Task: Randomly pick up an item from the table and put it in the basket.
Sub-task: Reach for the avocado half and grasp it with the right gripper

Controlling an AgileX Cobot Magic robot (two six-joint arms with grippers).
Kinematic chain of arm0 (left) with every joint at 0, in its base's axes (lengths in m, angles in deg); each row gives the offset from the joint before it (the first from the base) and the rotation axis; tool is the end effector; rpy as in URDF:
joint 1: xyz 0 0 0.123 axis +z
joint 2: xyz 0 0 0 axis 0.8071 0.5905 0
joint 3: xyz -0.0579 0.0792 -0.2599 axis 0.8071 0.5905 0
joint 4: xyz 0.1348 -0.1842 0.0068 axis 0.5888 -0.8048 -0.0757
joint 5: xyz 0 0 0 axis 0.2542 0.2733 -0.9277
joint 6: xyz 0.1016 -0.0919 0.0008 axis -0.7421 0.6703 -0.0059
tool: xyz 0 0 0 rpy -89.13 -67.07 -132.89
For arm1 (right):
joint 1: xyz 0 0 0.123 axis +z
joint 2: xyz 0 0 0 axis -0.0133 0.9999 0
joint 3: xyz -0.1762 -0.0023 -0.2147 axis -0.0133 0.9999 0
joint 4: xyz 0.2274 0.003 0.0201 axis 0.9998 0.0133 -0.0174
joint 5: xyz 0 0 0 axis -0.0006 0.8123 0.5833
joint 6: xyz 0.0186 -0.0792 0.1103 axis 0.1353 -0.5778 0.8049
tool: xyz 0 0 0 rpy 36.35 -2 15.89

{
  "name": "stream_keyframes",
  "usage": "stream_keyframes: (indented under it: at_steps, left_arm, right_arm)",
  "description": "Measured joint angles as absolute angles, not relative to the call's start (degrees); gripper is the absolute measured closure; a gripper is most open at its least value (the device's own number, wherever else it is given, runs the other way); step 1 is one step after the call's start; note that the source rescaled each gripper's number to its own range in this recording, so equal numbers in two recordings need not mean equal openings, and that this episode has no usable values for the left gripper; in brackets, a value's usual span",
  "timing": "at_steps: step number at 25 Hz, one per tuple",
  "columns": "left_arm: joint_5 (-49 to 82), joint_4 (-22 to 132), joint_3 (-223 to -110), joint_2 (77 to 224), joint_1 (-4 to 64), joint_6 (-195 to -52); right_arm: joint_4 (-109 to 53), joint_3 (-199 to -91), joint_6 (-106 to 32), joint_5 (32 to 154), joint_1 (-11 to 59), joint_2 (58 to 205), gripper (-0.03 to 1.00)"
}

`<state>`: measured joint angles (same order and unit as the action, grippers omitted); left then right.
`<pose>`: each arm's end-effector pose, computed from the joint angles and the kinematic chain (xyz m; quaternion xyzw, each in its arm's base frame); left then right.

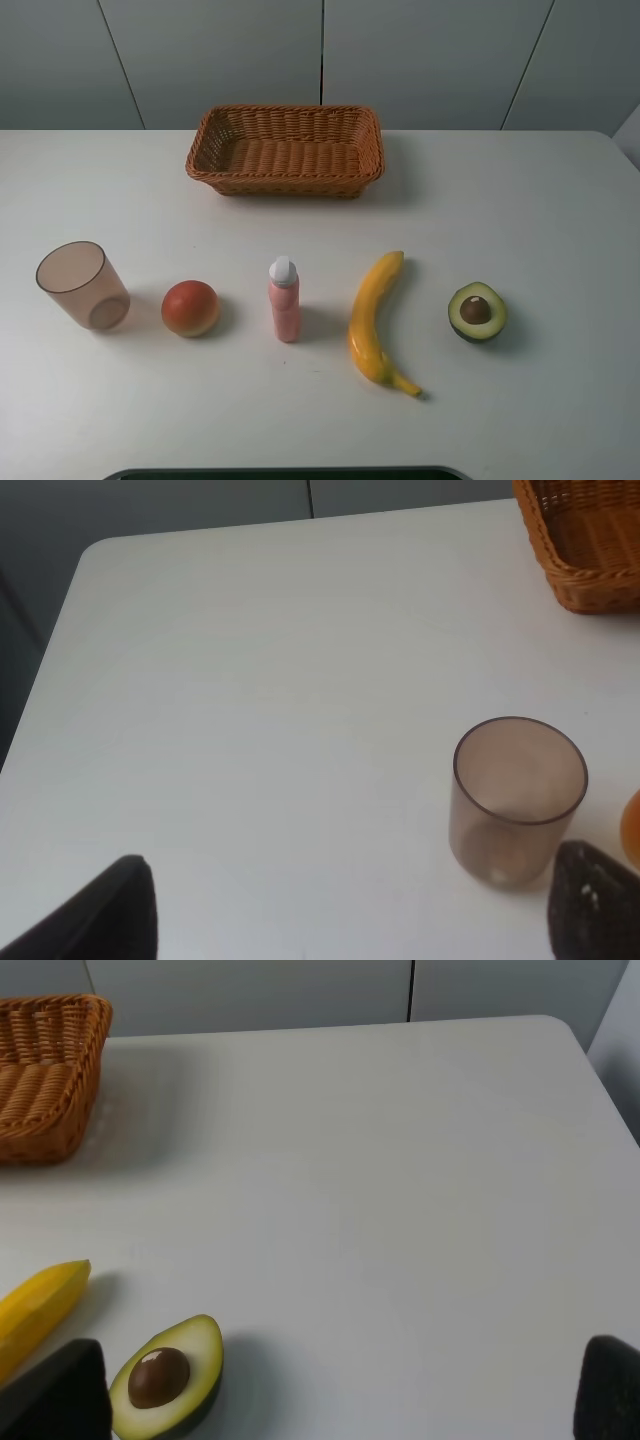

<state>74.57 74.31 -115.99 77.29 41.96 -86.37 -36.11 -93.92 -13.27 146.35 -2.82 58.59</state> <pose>0.0219 0.0080 0.2465 0.0660 0.8517 -0.0149 0.5196 0.0192 -0.0016 0.2439 0.0212 0.8593 -0.0095 0.5109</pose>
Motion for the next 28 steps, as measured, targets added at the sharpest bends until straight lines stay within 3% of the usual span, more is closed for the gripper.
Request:
stream_keyframes:
  at_steps: [28]
  left_arm:
    - [74.57,74.31,-115.99,77.29,41.96,-86.37]
  right_arm:
    - [-36.11,-93.92,-13.27,146.35,-2.82,58.59,-0.03]
